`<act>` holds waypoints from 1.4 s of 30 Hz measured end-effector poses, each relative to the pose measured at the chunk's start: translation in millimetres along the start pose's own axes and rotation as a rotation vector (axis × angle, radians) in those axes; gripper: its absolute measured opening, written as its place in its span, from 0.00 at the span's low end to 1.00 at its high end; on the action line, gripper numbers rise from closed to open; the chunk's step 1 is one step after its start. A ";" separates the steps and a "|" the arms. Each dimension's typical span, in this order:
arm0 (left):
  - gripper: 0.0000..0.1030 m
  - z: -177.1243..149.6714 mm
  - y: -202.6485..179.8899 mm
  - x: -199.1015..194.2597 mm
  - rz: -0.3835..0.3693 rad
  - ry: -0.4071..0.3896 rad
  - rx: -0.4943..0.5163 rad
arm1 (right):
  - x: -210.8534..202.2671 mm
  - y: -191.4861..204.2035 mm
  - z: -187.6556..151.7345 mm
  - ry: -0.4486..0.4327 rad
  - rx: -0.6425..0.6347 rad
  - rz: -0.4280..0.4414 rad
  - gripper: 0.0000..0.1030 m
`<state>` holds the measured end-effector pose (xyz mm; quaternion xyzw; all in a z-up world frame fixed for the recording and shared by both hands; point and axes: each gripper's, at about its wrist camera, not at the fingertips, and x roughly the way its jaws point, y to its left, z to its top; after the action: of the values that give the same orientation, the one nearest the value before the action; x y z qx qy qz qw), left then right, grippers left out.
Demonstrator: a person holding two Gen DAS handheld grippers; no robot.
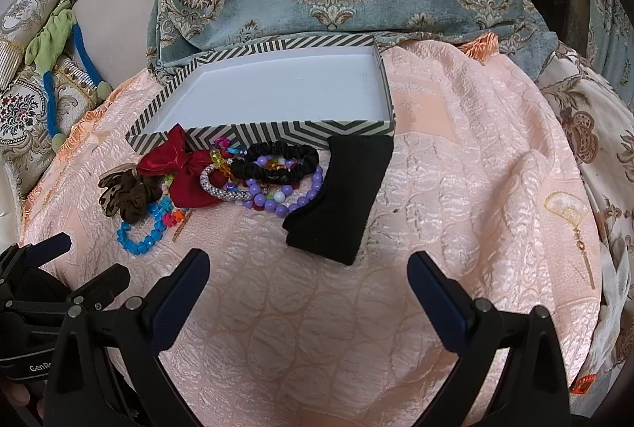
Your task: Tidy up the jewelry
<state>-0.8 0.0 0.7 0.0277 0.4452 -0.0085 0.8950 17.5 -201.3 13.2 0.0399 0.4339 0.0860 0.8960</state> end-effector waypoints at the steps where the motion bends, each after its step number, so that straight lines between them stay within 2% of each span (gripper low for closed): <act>1: 0.84 0.4 0.1 0.0 0.000 -0.002 -0.001 | -0.1 0.1 0.0 0.000 -0.001 0.000 0.99; 6: 0.84 0.2 -0.3 -0.2 0.020 -0.010 0.016 | -0.3 0.0 -0.1 -0.001 -0.001 0.000 0.99; 8: 0.84 -0.3 0.6 0.8 -0.011 0.009 -0.007 | -0.2 0.2 0.1 0.000 0.000 0.001 0.99; 13: 0.84 1.1 3.6 0.9 -0.010 0.010 -0.012 | -0.9 -0.8 0.3 -0.001 -0.001 0.002 0.99; 14: 0.84 2.1 8.2 2.3 -0.045 0.014 -0.044 | -1.0 -1.5 0.5 -0.001 0.000 0.002 0.99; 16: 0.84 7.5 21.8 2.7 -0.055 0.001 -0.071 | -1.2 -1.9 0.4 -0.001 0.002 0.002 0.99; 20: 0.84 22.5 57.2 4.9 -0.046 -0.046 -0.095 | -1.5 -1.9 0.4 -0.002 0.000 0.004 0.99; 24: 0.84 32.1 93.0 20.6 0.009 -0.016 -0.122 | -1.8 -1.4 0.1 -0.003 0.000 0.006 0.99; 25: 0.84 33.8 97.7 25.4 0.027 0.015 -0.121 | -2.0 -1.2 0.0 -0.004 0.001 0.007 0.99; 27: 0.84 38.8 105.2 34.6 0.018 0.037 -0.149 | -1.7 -0.1 -0.1 -0.004 -0.002 0.008 0.99; 29: 0.84 46.2 103.8 41.8 -0.007 0.034 -0.135 | -0.5 1.2 -0.5 0.000 -0.007 0.008 0.99; 34: 0.84 66.3 90.0 72.9 0.024 0.072 -0.091 | -0.1 0.5 -0.8 0.003 -0.001 0.007 0.99; 37: 0.84 68.7 84.8 95.8 0.046 0.144 -0.076 | -0.1 -0.1 -0.9 0.003 0.000 0.006 0.99; 42: 0.84 64.6 91.3 112.5 0.058 0.171 -0.100 | 0.3 0.2 -0.7 0.006 -0.006 0.007 0.99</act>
<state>122.2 88.4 -46.2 -0.0033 0.5189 0.0420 0.8538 17.1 -201.0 12.5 0.0385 0.4362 0.0904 0.8945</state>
